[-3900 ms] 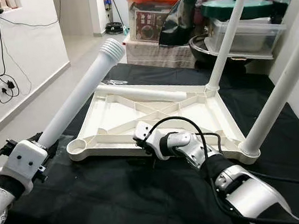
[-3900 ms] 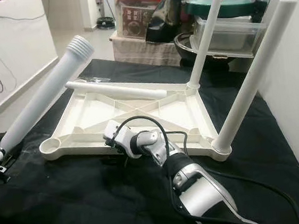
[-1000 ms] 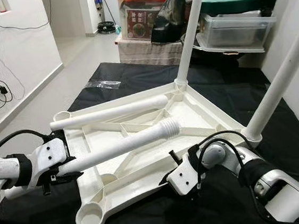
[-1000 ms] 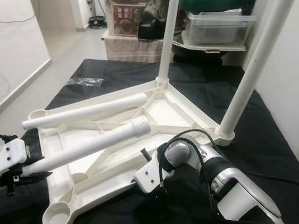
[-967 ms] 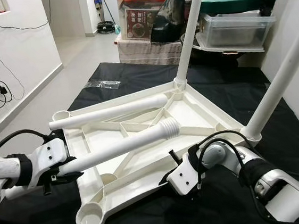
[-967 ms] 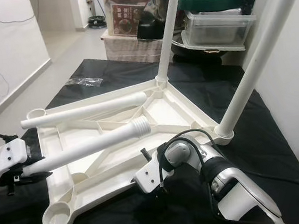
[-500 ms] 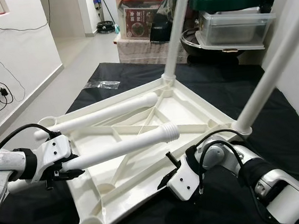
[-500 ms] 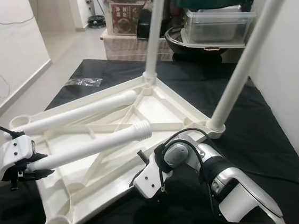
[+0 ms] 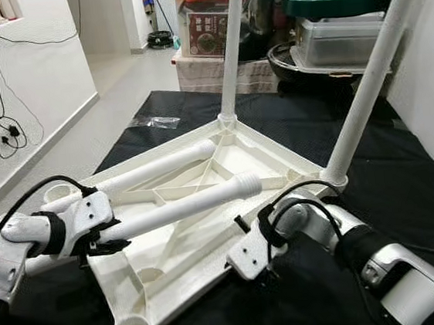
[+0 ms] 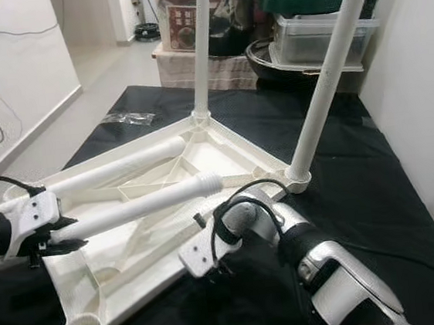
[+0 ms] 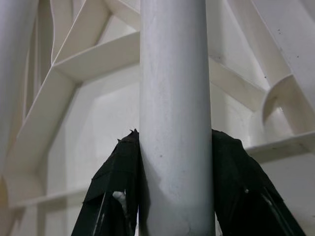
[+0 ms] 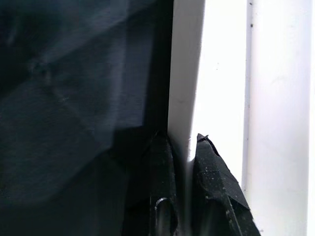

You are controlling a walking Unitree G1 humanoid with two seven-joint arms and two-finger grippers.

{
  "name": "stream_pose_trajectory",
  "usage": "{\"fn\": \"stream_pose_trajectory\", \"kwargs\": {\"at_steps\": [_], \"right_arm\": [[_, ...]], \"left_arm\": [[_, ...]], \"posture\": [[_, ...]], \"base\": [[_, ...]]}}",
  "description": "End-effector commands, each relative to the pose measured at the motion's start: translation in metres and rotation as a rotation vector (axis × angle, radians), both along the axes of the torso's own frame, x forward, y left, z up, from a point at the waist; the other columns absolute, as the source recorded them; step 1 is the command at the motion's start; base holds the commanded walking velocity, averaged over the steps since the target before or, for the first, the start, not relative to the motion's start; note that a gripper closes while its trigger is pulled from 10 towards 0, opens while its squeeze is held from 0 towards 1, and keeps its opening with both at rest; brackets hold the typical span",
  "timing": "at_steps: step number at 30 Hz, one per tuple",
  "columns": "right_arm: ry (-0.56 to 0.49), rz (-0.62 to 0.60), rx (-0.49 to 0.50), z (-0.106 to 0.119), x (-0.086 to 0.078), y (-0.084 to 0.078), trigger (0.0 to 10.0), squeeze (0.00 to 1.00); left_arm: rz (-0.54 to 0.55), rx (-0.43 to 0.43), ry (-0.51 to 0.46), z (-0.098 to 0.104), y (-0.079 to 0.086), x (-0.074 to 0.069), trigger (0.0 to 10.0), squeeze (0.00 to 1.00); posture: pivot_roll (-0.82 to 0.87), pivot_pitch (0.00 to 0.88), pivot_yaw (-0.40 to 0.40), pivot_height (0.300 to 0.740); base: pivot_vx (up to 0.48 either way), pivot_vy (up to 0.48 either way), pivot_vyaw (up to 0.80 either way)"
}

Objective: Building children table

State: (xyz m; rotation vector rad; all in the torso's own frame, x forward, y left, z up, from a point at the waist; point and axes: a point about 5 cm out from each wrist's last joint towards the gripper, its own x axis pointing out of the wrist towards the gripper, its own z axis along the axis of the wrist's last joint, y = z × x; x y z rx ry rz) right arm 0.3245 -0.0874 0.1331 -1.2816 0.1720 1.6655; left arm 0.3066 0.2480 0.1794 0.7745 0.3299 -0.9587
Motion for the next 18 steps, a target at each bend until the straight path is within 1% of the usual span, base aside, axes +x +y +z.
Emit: {"fn": "stream_pose_trajectory", "kwargs": {"at_steps": [1,2,5,9,12,14,18], "right_arm": [[-0.059,-0.090,0.137,0.022,0.011,0.002,10.0,0.46],[-0.054,-0.121,0.145,0.022,0.012,0.002,10.0,1.00],[-0.036,-0.142,0.154,0.024,0.012,0.002,10.0,1.00],[0.012,-0.152,0.183,0.031,0.007,0.005,10.0,1.00],[0.019,-0.138,0.200,0.038,0.006,0.005,10.0,1.00],[0.038,-0.123,0.229,0.046,0.004,0.003,10.0,1.00],[0.093,-0.087,0.235,0.056,-0.001,-0.006,10.0,1.00]], "left_arm": [[0.012,-0.003,-0.001,-0.003,-0.002,0.002,10.0,0.00],[0.019,-0.010,-0.002,-0.004,-0.003,0.004,10.0,0.00],[0.027,-0.017,-0.002,-0.005,-0.004,0.005,10.0,0.00],[0.044,-0.024,0.001,-0.006,-0.004,0.008,10.0,0.00],[0.051,-0.028,0.000,-0.005,-0.004,0.010,10.0,0.00],[0.055,-0.032,0.002,-0.006,-0.004,0.011,10.0,0.00],[0.063,-0.034,0.012,-0.006,-0.005,0.013,10.0,0.00]], "posture": [[0.02,0.000,-0.029,0.740],[0.02,0.000,-0.030,0.740],[0.02,0.000,-0.029,0.740],[0.02,0.000,-0.030,0.740],[0.02,0.000,-0.030,0.740],[0.02,0.000,-0.028,0.740],[0.02,0.000,-0.023,0.740]], "base": [[0.000,0.000,0.00],[0.000,0.000,0.00],[0.000,0.000,0.00],[0.000,0.000,0.00],[0.000,0.000,0.00],[0.000,0.000,0.00],[0.000,0.000,0.00]]}}
